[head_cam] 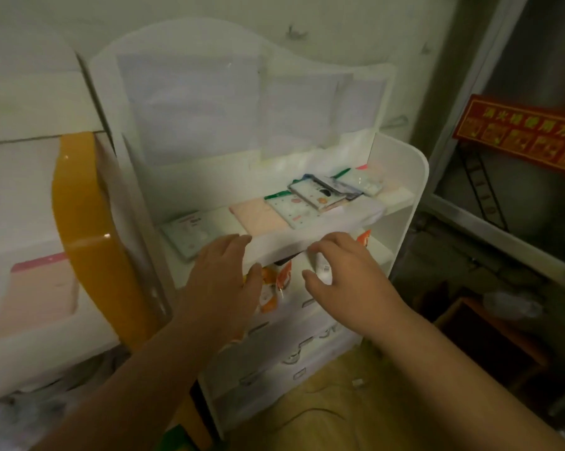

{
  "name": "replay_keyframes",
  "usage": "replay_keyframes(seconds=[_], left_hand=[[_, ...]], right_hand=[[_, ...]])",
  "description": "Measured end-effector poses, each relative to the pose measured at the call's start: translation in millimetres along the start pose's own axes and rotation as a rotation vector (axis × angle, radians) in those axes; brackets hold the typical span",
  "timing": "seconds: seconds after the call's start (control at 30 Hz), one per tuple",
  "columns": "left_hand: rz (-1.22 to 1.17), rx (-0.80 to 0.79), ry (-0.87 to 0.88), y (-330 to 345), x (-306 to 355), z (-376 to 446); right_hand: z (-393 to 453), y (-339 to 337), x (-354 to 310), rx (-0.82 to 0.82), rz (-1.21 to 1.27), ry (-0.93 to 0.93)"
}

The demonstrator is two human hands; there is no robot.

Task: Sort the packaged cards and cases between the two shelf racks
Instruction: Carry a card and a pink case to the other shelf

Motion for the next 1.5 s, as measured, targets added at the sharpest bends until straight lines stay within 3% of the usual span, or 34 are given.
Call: replay_keyframes(seconds=[0.33, 0.53, 0.83, 1.0, 1.13, 1.5], left_hand=[[0.018, 0.051, 0.014, 31.6, -11.8, 79.7], [0.079, -0.011, -0.049, 52.1, -31.9, 99.8], [0.251, -0.066, -0.276, 83.8, -70.6, 123.6], [0.452, -0.263, -0.484, 100.7, -97.3, 146.4], [0.552, -0.243, -0.607, 107.3, -104.7, 169.2], [0.468, -0.255, -0.893, 106.4, -92.6, 178.1]], right_hand=[[91.0, 16.7, 25.7, -0.034, -0.033, -0.035], [124.5, 38.5, 33.7, -0.123, 0.001, -0.055], [178.5, 74.3, 55.1, -0.257, 0.072, -0.129], [209.1, 87.1, 66.0, -0.307, 0.122, -0.209], [224.8, 94.6, 76.3, -0.344, 0.180, -0.261], [255.2, 102.9, 101.0, -0.448, 0.239, -0.351]])
Point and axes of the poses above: each hand's wrist, its own z-axis towards the middle knuckle, its own y-axis out of the palm, x = y × z, the point moved 1 cm from there along z, towards the middle knuckle, and after that the axes turned 8 degrees about z, right-handed, at the moved point
